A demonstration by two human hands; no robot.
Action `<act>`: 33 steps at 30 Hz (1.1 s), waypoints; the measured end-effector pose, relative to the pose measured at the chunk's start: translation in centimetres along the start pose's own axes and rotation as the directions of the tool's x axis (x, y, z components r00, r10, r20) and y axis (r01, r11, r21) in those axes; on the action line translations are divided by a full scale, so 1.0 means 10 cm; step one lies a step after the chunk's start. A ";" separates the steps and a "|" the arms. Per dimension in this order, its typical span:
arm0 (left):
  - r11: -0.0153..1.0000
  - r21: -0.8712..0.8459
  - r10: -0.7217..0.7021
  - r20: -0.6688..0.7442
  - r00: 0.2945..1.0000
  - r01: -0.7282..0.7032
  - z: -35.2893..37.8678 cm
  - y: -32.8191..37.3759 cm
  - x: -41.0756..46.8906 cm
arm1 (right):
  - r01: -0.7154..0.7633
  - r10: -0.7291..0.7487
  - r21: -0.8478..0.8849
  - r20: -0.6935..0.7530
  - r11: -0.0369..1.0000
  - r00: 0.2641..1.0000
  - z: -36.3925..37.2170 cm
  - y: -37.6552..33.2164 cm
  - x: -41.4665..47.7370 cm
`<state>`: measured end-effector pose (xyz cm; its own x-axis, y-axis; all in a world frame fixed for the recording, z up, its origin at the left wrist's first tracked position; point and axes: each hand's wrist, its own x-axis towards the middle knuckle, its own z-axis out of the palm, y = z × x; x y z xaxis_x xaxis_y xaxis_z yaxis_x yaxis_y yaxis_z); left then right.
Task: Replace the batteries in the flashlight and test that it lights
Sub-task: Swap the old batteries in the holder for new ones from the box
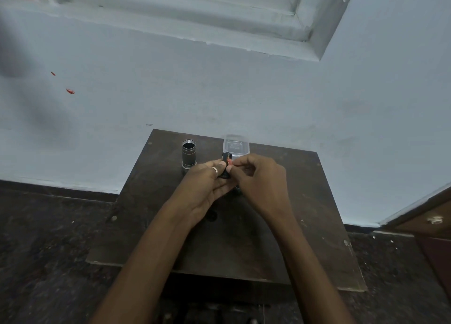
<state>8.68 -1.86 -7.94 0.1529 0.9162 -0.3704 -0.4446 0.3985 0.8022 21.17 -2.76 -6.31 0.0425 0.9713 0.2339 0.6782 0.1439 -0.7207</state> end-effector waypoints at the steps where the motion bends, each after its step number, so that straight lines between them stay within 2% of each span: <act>1: 1.000 0.001 0.004 -0.005 1.000 -0.004 -0.01 0.00 0.00 | 0.006 -0.007 0.006 0.038 1.000 0.999 -0.01 -0.02 -0.01; 5: 1.000 0.016 0.002 -0.015 1.000 -0.002 -0.04 0.00 0.01 | 0.061 -0.059 -0.011 0.165 0.998 0.984 -0.05 -0.04 -0.03; 10: 1.000 0.020 -0.007 0.020 1.000 0.007 -0.04 0.00 0.01 | 0.058 -0.060 0.021 0.147 0.998 0.987 -0.09 -0.01 0.01; 16: 0.998 0.065 -0.013 0.034 0.999 0.011 -0.04 0.01 0.00 | -0.013 -0.022 0.135 0.256 0.991 0.967 -0.14 0.08 0.07; 23: 0.988 0.151 0.021 -0.004 1.000 -0.020 -0.04 0.00 0.00 | 0.046 -0.064 0.083 0.234 0.995 0.970 -0.12 0.14 0.08; 28: 0.982 0.172 0.074 0.012 0.997 -0.075 0.00 0.02 -0.05 | -0.119 0.042 0.233 0.313 0.965 0.949 -0.16 0.23 0.11; 31: 0.965 0.224 0.128 0.052 0.990 -0.137 -0.01 0.02 -0.09 | -0.226 0.112 0.418 0.280 0.880 0.954 -0.21 0.19 0.09; 33: 0.938 0.284 0.176 0.097 0.980 -0.197 0.00 0.00 -0.11 | -0.253 0.159 0.458 0.234 0.852 0.959 -0.20 0.13 0.08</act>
<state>8.48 -2.88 -7.48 0.1576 0.9716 -0.1762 -0.1966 0.2058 0.9586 23.53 -2.21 -5.72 -0.0230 0.9988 -0.0429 0.2314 -0.0364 -0.9722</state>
